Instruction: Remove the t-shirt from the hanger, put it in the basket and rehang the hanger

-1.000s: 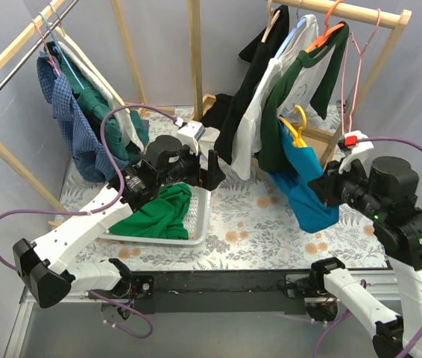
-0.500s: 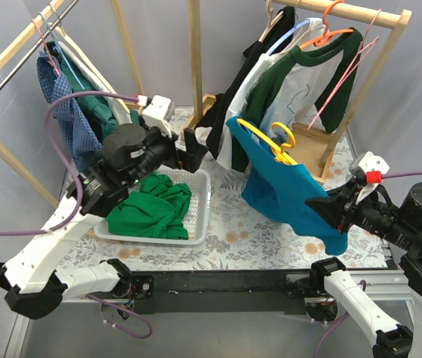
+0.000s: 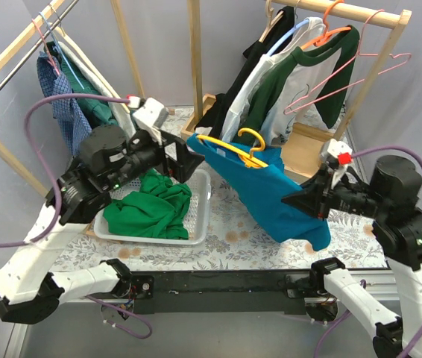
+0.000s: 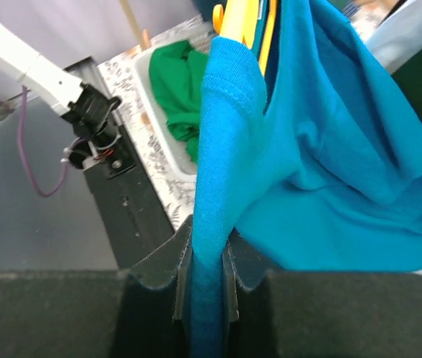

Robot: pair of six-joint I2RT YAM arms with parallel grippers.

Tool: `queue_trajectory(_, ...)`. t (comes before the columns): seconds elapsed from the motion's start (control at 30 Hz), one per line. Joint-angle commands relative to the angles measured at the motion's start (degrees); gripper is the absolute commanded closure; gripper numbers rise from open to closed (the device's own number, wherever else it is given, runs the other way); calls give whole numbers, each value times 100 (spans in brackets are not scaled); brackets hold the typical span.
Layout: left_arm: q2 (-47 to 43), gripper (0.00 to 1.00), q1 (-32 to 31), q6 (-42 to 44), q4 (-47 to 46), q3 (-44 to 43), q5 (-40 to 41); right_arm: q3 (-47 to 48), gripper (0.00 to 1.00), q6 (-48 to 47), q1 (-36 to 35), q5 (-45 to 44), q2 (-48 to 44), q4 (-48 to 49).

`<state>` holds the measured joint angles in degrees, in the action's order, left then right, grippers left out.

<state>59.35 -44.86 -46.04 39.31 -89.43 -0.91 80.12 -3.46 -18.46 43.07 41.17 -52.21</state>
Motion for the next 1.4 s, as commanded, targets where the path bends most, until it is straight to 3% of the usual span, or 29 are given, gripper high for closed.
queue_trajectory(0.0,51,2,-14,376,174,372,-691,-250,99,39,-26,834,146,879)
queue_trajectory(0.2,-152,2,-14,684,-266,865,-1816,-418,99,21,-26,1247,401,1063)
queue_trajectory(0.7,-170,2,-14,737,-564,602,-1957,-743,99,-128,-26,1449,533,756)
queue_trajectory(1.37,551,5,-14,491,-1575,778,-3459,-963,99,-137,-26,2320,462,870)
